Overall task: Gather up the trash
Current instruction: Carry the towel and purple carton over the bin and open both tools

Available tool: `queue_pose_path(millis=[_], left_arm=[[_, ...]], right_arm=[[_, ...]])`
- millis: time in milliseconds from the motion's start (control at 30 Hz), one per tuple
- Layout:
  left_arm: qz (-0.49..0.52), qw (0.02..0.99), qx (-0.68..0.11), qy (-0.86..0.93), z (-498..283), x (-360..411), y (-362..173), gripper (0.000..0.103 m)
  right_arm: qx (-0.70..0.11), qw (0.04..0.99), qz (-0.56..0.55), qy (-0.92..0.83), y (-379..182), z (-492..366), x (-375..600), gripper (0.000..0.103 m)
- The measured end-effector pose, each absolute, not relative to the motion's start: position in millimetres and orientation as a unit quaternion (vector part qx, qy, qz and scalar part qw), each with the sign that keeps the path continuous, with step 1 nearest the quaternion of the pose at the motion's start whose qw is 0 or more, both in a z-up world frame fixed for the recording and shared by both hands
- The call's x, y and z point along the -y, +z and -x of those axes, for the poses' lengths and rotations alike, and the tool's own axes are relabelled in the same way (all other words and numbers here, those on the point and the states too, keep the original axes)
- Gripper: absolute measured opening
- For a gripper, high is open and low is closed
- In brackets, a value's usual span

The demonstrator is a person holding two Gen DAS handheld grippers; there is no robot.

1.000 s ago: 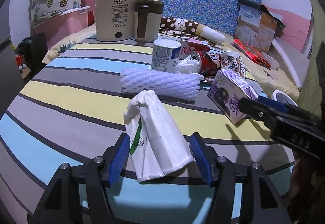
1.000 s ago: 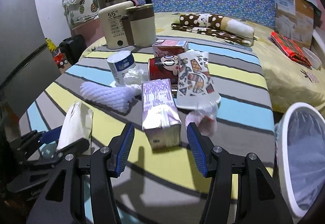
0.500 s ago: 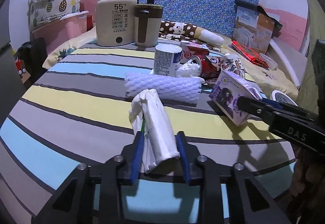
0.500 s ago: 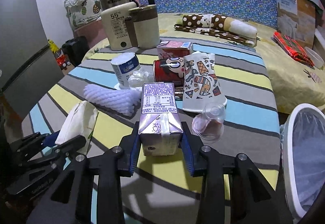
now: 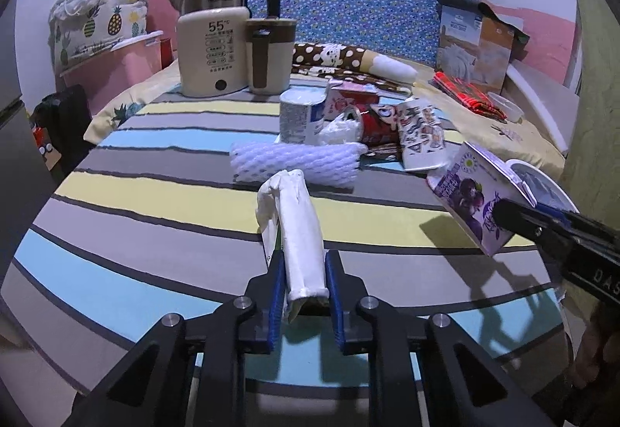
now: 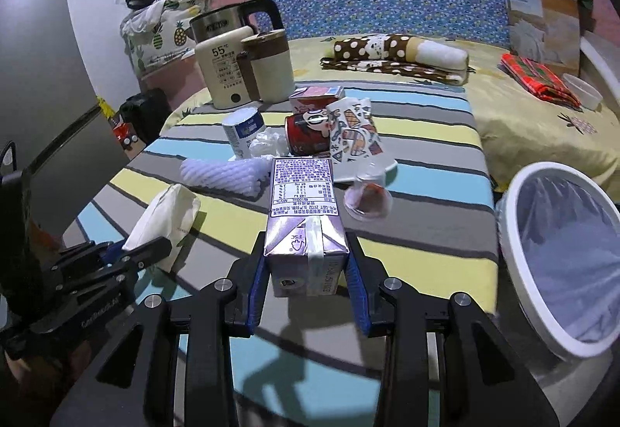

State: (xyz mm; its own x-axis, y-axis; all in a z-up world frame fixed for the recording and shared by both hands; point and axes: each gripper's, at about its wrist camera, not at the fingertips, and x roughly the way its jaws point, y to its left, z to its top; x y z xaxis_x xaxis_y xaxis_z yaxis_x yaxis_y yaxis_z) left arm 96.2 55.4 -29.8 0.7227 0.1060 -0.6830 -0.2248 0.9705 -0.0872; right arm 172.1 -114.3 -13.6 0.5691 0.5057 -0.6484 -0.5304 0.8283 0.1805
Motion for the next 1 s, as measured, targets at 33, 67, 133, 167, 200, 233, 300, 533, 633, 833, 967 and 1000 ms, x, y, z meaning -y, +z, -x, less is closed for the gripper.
queue_pose_path(millis=[33,67,133,167,200,233,300,533,633,833,967,1000], left_arm=[[0.081,0.926,-0.359,0.088,-94.7,-53.0,-27.3,0.020],[0.080,0.926,-0.358,0.086,-93.8,-51.2,-25.5,0.020],[0.077,0.928,-0.354,0.083,-91.3,-46.2,-21.9,0.020],[0.075,0.929,-0.353,0.080,-90.2,-43.2,-19.9,0.020],[0.073,0.930,-0.351,0.077,-89.1,-40.0,-17.9,0.020],[0.072,0.931,-0.350,0.075,-88.1,-37.4,-16.5,0.020],[0.069,0.932,-0.349,0.067,-86.9,-31.0,-13.7,0.020],[0.062,0.934,-0.349,0.038,-89.0,-6.0,-7.4,0.020],[0.057,0.936,-0.347,0.023,-92.5,5.5,-3.1,0.020],[0.047,0.937,-0.346,-0.004,-104.0,29.1,3.0,0.020],[0.034,0.938,-0.345,-0.027,-112.9,50.4,5.6,0.020],[0.031,0.938,-0.344,-0.033,-115.2,55.5,6.5,0.020]], right_arm=[[-0.360,0.887,0.015,0.291,-13.1,-170.5,116.7,0.039],[-0.359,0.887,0.013,0.289,-12.6,-169.2,118.9,0.039],[-0.357,0.889,0.009,0.286,-11.3,-166.9,123.9,0.039],[-0.355,0.891,0.008,0.284,-10.9,-165.5,125.9,0.039],[-0.354,0.892,0.007,0.282,-10.6,-162.9,129.2,0.039],[-0.353,0.893,0.005,0.280,-9.9,-161.9,131.4,0.039],[-0.351,0.895,0.003,0.276,-9.0,-160.0,136.4,0.039],[-0.343,0.903,-0.006,0.259,-6.5,-157.3,153.9,0.039],[-0.341,0.906,-0.011,0.251,-6.1,-155.8,162.7,0.039],[-0.337,0.913,-0.017,0.231,-3.0,-156.8,184.2,0.039],[-0.333,0.919,-0.025,0.208,-1.9,-158.8,201.7,0.039],[-0.333,0.920,-0.027,0.204,-1.8,-159.4,205.5,0.039]])
